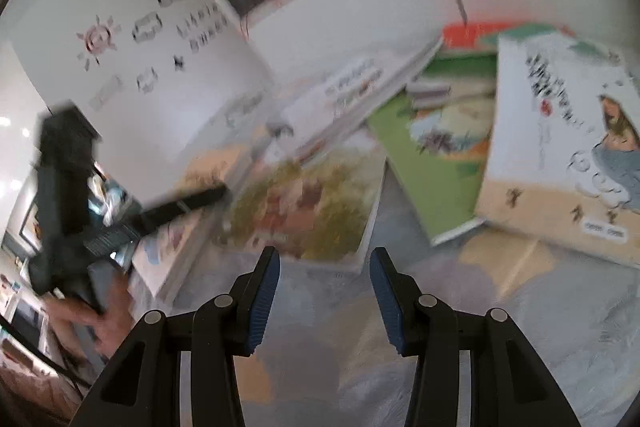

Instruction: Organize books

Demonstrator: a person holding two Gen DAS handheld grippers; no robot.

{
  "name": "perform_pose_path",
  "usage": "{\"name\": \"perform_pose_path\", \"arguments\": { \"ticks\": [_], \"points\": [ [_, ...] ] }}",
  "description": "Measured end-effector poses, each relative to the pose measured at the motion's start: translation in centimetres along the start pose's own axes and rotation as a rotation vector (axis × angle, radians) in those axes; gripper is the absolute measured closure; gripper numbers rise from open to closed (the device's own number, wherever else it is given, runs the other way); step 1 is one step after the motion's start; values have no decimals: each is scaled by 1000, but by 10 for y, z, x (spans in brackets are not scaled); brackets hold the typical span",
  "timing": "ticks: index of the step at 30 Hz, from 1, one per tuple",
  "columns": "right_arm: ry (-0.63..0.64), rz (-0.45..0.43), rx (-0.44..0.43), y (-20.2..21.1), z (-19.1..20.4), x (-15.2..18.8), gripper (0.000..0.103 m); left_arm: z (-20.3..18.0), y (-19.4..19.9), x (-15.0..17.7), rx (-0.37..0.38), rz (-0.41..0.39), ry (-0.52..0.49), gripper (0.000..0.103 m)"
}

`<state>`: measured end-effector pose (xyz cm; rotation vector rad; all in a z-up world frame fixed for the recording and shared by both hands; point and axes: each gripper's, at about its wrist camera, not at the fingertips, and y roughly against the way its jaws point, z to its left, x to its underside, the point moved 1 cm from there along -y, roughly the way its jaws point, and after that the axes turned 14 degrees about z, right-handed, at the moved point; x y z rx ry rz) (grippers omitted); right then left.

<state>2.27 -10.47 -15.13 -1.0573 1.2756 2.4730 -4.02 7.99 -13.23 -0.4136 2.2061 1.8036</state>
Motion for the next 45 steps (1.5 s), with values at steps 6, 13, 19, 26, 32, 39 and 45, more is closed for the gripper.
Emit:
{"name": "perform_pose_path", "arguments": {
  "ticks": [6,13,19,26,32,39,45],
  "points": [
    [-108,36,-38,-11,-24,-1,49,-15,-8,8,-113,-60,-74,56],
    [-105,35,-57,-12,-22,0,47,-5,-4,9,-103,-83,-21,56],
    [-107,34,-64,-10,-23,1,47,2,-3,8,-192,-95,22,56],
    [-68,33,26,-9,-13,4,48,17,-2,7,-172,-67,77,46],
    [-75,32,21,-9,-16,3,48,18,-3,7,-155,-62,79,44],
    [-78,32,14,-8,-16,4,47,22,-3,4,-90,-49,82,45],
    [-70,33,36,-9,-12,5,48,20,-4,3,-77,-55,75,46]
  ]
}}
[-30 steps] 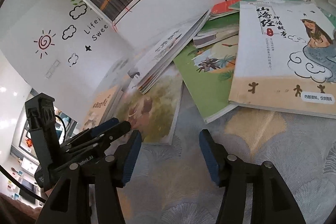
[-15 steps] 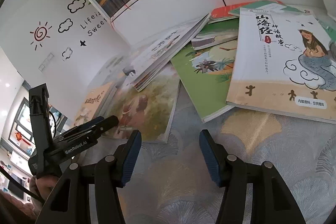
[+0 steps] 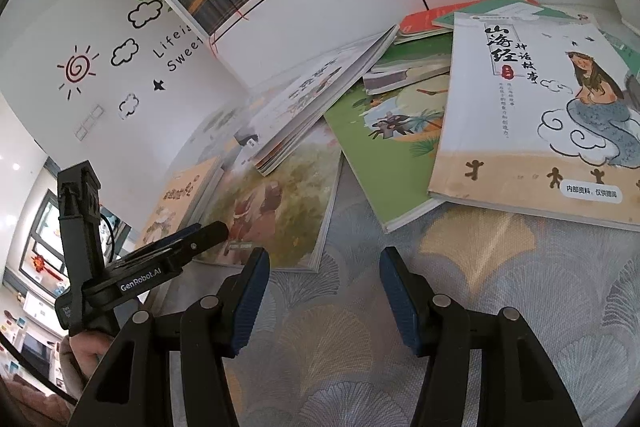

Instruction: Organize books

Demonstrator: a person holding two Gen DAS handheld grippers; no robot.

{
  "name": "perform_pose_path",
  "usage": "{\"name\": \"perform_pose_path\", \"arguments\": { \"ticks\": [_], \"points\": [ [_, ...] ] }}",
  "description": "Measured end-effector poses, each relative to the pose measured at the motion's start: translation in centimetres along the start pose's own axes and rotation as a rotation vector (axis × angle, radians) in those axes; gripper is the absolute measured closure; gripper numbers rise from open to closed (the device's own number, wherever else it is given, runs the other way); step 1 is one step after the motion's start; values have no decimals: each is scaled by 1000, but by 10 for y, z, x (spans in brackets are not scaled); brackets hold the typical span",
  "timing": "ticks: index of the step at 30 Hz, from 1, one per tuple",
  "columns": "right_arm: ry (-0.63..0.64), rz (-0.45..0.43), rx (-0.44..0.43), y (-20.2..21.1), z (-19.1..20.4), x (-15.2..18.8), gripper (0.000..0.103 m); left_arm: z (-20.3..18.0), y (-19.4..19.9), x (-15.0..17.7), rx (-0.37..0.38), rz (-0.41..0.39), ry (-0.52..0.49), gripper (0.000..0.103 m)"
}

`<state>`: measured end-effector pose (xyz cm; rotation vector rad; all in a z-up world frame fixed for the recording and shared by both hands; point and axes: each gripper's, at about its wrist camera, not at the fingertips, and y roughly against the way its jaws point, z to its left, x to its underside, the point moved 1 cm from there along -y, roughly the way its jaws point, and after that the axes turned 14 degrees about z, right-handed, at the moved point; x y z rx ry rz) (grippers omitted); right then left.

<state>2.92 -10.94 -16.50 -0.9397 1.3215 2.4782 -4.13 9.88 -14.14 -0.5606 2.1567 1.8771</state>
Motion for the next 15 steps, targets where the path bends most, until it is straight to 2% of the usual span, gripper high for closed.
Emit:
{"name": "perform_pose_path", "arguments": {
  "ticks": [5,7,8,10,12,15],
  "points": [
    [22,10,5,-6,8,-8,47,-2,-3,-6,-3,13,-8,46],
    [27,43,-46,-14,13,-18,47,-4,-4,-9,-3,31,-18,45],
    [35,89,-87,-23,16,-27,45,-4,-4,-11,-6,40,-25,45],
    [48,129,-64,-32,21,-38,42,-3,-4,-11,2,45,-21,45],
    [2,196,-49,-35,20,-49,45,-2,-3,-10,18,55,-15,45],
    [2,220,-9,-32,19,-47,52,-2,2,-4,79,84,-6,45]
  ]
}}
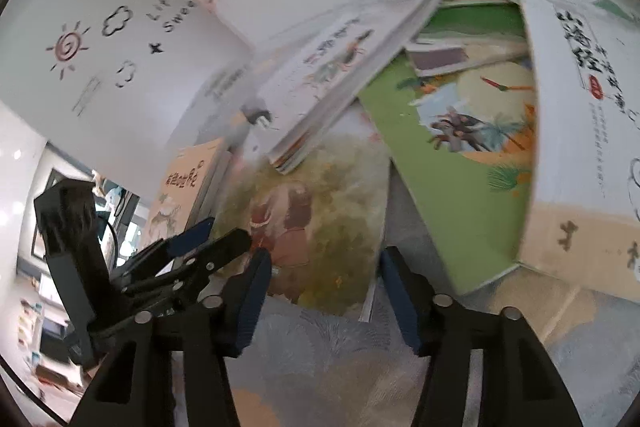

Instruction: Organize books

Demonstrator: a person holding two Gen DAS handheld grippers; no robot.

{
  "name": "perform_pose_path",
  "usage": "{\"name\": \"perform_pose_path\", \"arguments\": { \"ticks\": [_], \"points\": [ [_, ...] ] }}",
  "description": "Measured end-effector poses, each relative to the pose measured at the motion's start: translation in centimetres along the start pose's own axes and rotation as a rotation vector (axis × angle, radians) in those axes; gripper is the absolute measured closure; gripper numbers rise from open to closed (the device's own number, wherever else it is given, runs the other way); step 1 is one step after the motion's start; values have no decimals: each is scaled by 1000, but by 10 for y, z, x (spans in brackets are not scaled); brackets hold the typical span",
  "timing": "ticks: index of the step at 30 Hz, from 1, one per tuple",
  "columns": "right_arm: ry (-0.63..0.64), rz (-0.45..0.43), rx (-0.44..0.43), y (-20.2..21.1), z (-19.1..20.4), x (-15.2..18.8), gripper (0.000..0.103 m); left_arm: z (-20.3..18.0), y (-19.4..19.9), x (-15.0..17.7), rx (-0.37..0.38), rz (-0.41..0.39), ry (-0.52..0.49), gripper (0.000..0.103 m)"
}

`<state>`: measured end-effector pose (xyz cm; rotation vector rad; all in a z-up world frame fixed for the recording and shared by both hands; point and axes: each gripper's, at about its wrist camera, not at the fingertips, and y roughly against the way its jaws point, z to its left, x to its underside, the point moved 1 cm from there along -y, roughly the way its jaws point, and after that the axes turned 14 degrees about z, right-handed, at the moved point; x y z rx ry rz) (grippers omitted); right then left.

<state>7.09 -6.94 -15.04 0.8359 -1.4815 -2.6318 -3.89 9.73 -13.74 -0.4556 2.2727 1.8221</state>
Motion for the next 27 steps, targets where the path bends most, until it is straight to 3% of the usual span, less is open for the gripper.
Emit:
{"name": "perform_pose_path", "arguments": {
  "ticks": [6,12,15,17,20,25,27],
  "points": [
    [44,46,33,10,6,37,53,-22,9,44,-3,32,-134,45],
    [68,83,37,18,23,91,53,-22,26,84,79,85,-141,45],
    [147,180,60,21,34,113,53,-21,34,103,82,93,-156,45],
    [173,229,68,26,34,112,54,-18,33,99,79,101,-140,48],
    [129,176,155,32,19,88,54,-12,28,80,61,90,-91,50],
    [24,91,27,18,-6,44,54,-16,16,59,45,70,-76,49],
    [35,113,-34,11,-3,38,52,-19,15,60,29,75,-91,49]
  ]
}}
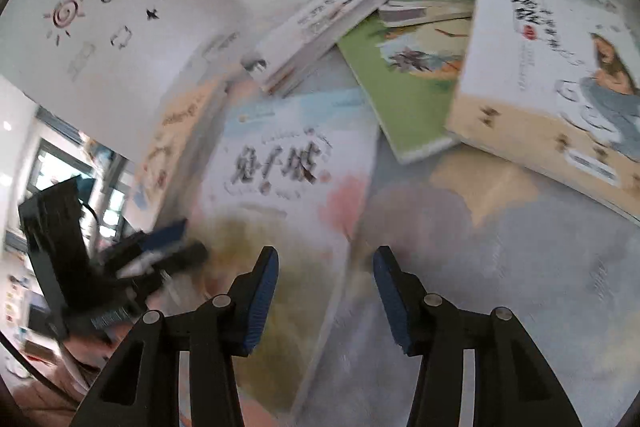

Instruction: Organize books

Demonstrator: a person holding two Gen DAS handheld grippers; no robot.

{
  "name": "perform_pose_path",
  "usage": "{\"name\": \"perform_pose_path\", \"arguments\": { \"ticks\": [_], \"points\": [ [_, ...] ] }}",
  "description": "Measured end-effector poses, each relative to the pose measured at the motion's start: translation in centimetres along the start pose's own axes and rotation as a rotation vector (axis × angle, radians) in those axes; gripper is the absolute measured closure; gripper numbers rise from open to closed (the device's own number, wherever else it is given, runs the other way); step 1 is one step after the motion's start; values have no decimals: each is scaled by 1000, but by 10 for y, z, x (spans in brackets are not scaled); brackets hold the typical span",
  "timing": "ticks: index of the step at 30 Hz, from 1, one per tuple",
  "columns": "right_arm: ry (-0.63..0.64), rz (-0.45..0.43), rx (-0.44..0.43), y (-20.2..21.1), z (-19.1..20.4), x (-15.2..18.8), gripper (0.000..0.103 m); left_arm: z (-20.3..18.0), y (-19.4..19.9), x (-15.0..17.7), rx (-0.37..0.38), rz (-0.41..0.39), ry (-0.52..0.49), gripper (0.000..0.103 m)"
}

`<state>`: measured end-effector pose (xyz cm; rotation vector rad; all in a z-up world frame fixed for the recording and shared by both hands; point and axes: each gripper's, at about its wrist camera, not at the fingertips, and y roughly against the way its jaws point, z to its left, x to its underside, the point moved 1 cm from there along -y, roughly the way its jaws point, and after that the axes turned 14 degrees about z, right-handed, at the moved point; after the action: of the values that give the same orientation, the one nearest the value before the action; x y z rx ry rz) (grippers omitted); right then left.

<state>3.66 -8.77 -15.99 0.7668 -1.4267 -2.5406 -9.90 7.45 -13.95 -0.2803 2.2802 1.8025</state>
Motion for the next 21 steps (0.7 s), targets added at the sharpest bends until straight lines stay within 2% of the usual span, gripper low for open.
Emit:
{"name": "perform_pose_path", "arguments": {
  "ticks": [1,5,8,10,14,19,21],
  "points": [
    [8,-3,0,0,1,1,47,0,0,1,-1,1,-9,49],
    [42,34,29,-1,12,20,47,-3,7,21,36,42,-39,49],
    [54,97,-22,1,14,45,47,-3,14,41,159,86,-41,49],
    [36,135,-87,4,7,58,48,-1,17,50,196,103,-39,50],
    [-17,151,-184,2,-10,66,58,2,12,44,191,104,-38,64],
    [-42,151,-253,-1,-20,58,64,23,5,29,321,108,62,71],
    [-54,148,-282,-2,-25,56,66,27,3,28,337,103,74,77]
  ]
}}
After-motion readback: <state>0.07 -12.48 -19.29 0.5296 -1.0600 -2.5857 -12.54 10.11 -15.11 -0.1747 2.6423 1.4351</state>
